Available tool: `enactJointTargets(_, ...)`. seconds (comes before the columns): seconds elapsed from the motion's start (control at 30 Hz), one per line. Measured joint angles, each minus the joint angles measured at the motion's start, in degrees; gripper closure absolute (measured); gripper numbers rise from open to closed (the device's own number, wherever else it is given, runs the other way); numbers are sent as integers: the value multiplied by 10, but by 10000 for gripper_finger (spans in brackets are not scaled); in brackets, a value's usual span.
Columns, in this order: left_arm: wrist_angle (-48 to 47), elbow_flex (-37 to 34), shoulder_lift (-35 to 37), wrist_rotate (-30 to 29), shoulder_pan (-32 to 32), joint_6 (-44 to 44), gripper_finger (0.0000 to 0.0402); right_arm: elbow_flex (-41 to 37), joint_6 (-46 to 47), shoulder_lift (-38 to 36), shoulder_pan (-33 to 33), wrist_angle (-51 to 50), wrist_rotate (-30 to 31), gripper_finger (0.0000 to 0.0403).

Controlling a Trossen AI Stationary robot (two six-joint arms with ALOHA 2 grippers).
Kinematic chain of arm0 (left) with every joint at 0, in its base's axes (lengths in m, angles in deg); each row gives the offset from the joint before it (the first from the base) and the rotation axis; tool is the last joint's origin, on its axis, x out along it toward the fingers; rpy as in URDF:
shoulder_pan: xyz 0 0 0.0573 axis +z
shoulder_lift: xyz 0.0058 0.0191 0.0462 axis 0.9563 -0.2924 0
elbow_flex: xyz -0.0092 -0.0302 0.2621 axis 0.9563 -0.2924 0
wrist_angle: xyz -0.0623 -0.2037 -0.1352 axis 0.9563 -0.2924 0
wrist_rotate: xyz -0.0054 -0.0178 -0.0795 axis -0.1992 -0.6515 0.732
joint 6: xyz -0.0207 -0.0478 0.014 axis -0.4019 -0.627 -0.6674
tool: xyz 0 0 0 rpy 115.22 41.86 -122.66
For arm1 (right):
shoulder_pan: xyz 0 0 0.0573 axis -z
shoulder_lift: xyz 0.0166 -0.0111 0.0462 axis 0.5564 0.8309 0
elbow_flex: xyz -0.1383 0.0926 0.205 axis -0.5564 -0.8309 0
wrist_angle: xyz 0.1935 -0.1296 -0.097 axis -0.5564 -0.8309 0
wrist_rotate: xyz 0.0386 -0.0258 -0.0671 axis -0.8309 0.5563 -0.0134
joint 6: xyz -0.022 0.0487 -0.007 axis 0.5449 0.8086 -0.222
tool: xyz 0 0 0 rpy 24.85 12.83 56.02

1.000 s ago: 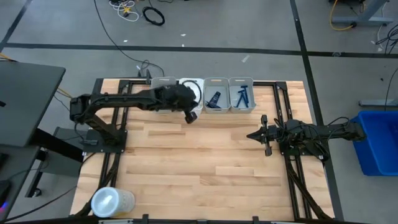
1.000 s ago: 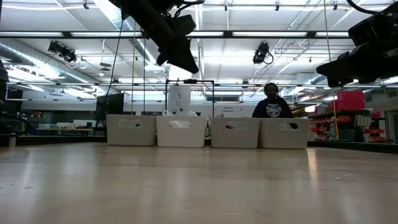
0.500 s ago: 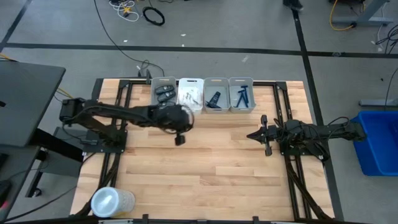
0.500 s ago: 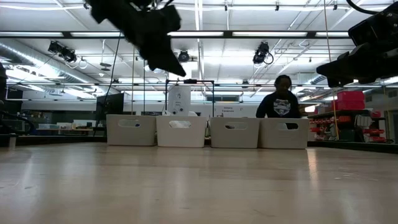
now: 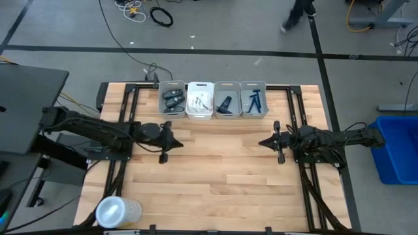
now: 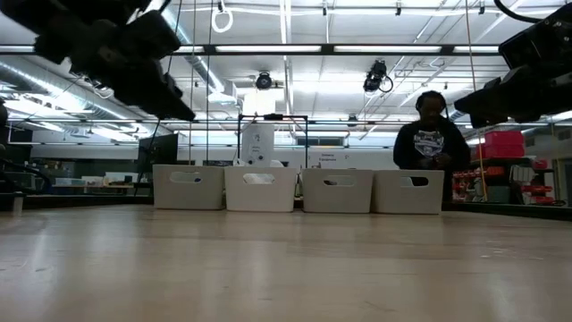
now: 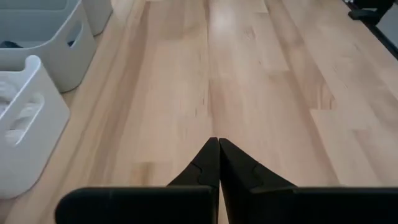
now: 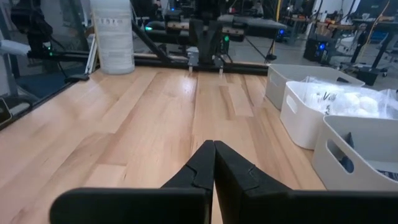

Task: Pick & Place Travel size toiletries
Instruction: Return to Home Position

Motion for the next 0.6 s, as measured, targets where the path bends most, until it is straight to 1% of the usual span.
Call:
enactJointTargets(0.3,7,-112,151,6,-18,16,398,0,0,12,0,1,1,389)
enactJointTargets(0.5,19,-168,229,4,-18,23,399,0,0,16,0,2,1,389)
enactJointTargets(0.6,21,-189,256,4,-18,24,399,0,0,17,0,2,1,389)
